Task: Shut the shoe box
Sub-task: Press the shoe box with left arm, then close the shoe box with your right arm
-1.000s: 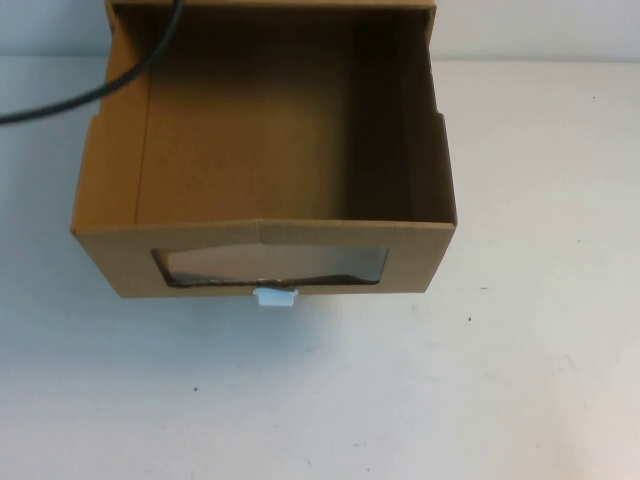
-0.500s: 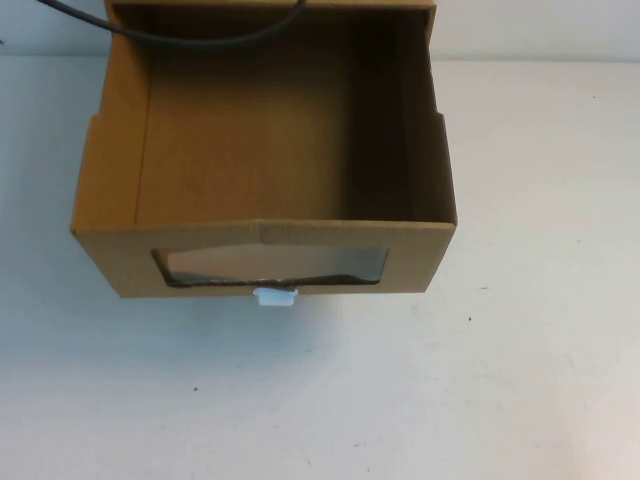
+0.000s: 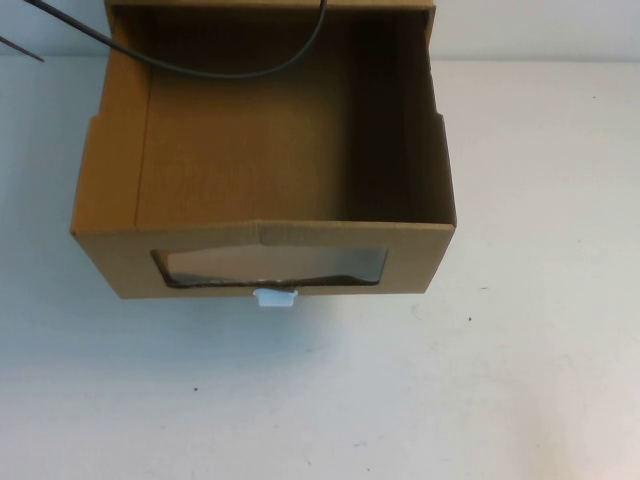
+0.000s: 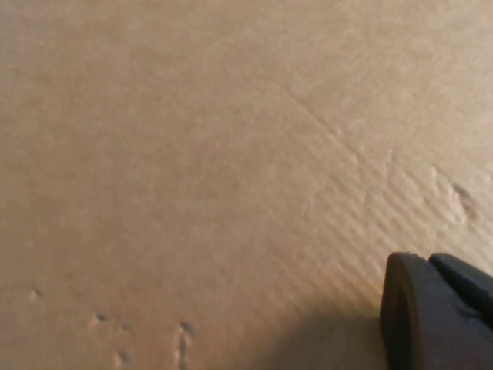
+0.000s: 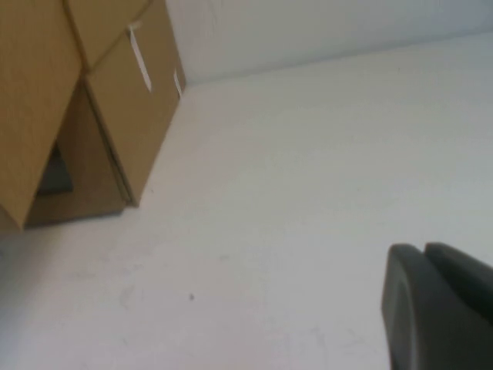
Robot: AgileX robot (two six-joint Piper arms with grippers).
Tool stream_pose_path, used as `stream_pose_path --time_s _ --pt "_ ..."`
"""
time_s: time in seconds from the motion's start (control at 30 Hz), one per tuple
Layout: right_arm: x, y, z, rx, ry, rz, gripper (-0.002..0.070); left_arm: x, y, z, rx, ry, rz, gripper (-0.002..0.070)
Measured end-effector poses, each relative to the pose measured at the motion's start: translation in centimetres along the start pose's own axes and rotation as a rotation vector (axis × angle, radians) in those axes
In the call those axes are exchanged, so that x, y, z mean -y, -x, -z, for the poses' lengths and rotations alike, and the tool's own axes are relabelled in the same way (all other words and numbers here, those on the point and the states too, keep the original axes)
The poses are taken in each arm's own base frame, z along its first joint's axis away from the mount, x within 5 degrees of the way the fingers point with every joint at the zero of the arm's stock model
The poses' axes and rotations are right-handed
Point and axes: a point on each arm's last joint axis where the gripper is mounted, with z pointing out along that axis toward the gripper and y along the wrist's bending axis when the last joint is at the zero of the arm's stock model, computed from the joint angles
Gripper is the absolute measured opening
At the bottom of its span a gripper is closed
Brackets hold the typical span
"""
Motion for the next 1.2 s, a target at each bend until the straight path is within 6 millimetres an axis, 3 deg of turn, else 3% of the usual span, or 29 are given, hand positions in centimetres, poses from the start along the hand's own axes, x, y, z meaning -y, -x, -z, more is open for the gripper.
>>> stream_pose_path --time_s 0.37,0.5,0.7,0.83,1.0,1.1,1.2 --pt "0.0 1.3 0.1 0.144 0.032 -0.417 -0.0011 0.0 0.0 0.0 -0.002 0.004 -0.003 -0.0005" --pt "-1.5 2.4 0.6 0.030 0.139 -0.456 -0.0011 0.0 0.0 0.0 -0.002 0.004 -0.003 -0.0005" --pt "-4.5 7.5 0.6 -0.381 0.288 -0.321 -0.0011 0.0 0.0 0.0 -0.002 0.004 -0.003 -0.0005" --pt "-5.1 10.7 -1.5 -0.638 0.310 -0.197 -0.0011 0.0 0.0 0.0 -0.002 0.004 -0.003 -0.0005" --pt "-5.5 14.0 -5.4 -0.787 0.347 -0.125 -0.0011 0.0 0.0 0.0 -0.004 0.003 0.001 -0.0005" --pt "-6.3 15.3 -8.3 -0.850 0.392 -0.088 -0.0010 0.0 0.0 0.0 -0.004 0.003 0.003 -0.0005" --pt "-8.5 15.6 -10.9 -0.901 0.451 -0.023 -0.0010 0.0 0.0 0.0 -0.004 0.003 0.003 -0.0005"
